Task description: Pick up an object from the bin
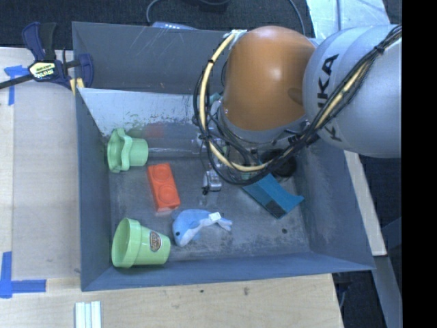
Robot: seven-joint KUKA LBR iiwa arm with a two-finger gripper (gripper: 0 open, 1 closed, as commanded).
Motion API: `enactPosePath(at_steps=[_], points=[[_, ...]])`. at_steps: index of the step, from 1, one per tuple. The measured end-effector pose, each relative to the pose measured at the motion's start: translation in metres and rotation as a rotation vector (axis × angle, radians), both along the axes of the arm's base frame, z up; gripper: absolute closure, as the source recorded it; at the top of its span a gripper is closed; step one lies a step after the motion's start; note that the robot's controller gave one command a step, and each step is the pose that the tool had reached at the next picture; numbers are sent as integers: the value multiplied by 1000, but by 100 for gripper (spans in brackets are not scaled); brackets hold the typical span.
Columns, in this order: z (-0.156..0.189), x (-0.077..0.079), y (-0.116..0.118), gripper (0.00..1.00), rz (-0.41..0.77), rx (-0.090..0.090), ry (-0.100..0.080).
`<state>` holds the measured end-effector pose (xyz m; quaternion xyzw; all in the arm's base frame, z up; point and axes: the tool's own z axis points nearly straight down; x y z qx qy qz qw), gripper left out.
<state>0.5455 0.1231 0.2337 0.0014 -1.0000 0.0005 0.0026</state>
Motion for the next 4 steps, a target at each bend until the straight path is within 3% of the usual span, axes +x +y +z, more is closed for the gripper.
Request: enactPosePath(at_steps=[1,2,3,4], points=[[5,1,0,0,-2,2,-8],[-11,4,-1,0,93,3,-14],[-74,-16,1,0,281,3,-13],[-133,-49,9,0,222,3,-18]])
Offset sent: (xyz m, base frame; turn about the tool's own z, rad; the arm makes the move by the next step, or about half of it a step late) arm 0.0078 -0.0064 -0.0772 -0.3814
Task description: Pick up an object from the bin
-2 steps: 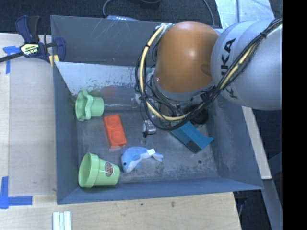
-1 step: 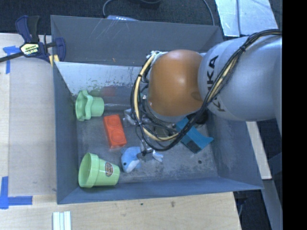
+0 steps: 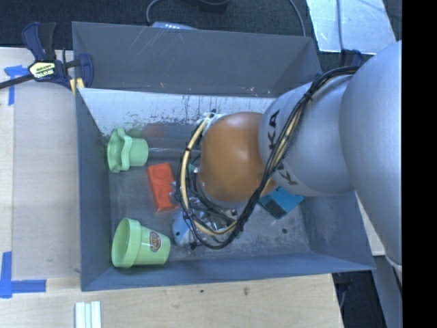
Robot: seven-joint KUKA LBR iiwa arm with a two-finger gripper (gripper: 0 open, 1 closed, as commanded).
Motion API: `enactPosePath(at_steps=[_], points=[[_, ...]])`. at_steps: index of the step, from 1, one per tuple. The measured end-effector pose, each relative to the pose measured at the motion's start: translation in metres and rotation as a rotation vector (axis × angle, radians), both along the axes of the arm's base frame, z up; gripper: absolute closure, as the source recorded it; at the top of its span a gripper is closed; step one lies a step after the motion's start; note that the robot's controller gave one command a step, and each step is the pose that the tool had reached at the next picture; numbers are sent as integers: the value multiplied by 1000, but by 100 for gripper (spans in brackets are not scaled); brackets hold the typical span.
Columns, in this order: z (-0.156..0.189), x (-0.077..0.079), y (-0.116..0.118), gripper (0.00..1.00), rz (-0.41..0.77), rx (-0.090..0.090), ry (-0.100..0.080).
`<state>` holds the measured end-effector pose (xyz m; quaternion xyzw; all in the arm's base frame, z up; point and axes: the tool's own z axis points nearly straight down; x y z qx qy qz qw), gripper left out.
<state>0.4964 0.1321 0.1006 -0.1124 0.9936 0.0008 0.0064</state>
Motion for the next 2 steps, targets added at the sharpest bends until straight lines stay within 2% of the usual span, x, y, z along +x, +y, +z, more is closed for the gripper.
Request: enactPosePath(at_steps=[1,2], points=[[-29,9,-20,100,87,0,-4],[-29,9,-20,100,87,0,-4]])
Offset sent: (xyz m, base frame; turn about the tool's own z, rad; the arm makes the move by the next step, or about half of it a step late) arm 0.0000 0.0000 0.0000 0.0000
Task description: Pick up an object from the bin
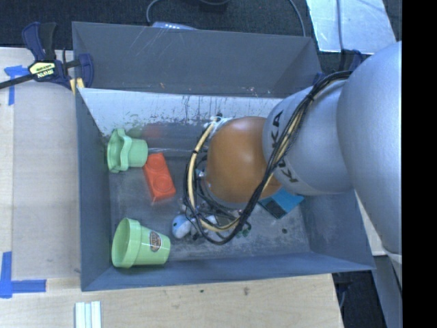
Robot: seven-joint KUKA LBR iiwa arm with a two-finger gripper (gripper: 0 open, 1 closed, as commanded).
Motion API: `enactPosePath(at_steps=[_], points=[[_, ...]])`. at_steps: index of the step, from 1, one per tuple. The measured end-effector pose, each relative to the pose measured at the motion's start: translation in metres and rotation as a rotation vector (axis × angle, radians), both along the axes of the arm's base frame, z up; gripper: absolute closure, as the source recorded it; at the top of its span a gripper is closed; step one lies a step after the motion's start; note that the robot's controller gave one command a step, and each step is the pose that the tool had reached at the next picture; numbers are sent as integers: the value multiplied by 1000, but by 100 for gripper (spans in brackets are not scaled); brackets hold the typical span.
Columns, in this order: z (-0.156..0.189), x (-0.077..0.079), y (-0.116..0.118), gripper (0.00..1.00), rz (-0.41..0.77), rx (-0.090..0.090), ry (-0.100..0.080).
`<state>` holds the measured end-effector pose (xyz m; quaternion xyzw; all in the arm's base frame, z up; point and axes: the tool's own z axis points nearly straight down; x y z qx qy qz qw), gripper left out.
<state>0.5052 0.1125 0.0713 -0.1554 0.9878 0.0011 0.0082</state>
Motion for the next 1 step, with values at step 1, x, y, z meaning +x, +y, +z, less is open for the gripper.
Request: enactPosePath(at_steps=[1], points=[[3,-1,0,100,1,-2,5]])
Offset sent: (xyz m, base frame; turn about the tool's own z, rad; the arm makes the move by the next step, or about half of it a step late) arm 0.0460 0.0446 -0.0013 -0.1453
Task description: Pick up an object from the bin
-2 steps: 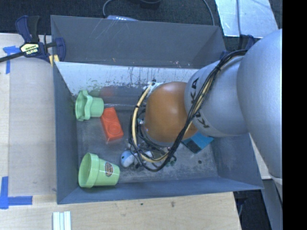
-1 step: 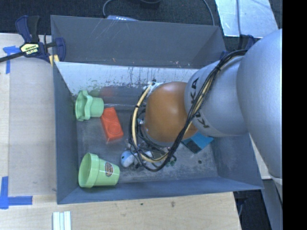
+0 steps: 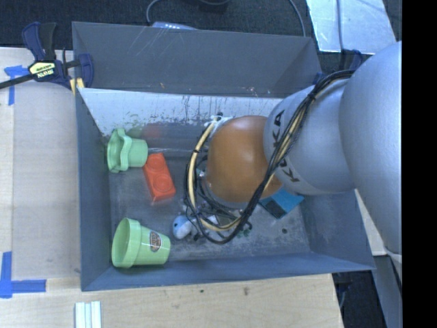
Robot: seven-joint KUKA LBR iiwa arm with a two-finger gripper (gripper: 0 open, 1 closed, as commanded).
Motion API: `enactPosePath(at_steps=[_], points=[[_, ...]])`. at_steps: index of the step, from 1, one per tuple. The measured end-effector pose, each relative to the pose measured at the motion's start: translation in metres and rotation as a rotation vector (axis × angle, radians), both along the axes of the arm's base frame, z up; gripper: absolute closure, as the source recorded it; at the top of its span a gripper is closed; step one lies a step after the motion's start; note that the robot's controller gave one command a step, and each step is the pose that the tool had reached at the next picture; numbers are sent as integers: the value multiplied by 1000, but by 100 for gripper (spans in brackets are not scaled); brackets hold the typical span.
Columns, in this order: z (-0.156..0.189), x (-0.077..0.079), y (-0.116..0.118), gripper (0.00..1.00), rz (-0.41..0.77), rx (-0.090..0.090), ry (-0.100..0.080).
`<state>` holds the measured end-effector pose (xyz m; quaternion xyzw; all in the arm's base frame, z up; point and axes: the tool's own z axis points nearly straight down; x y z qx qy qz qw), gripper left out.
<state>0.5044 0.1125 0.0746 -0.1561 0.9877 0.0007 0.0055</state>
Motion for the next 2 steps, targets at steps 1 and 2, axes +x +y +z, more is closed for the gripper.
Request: enactPosePath(at_steps=[1,2], points=[[33,31,26,100,87,2,-17],[153,22,16,100,328,-3,-9]])
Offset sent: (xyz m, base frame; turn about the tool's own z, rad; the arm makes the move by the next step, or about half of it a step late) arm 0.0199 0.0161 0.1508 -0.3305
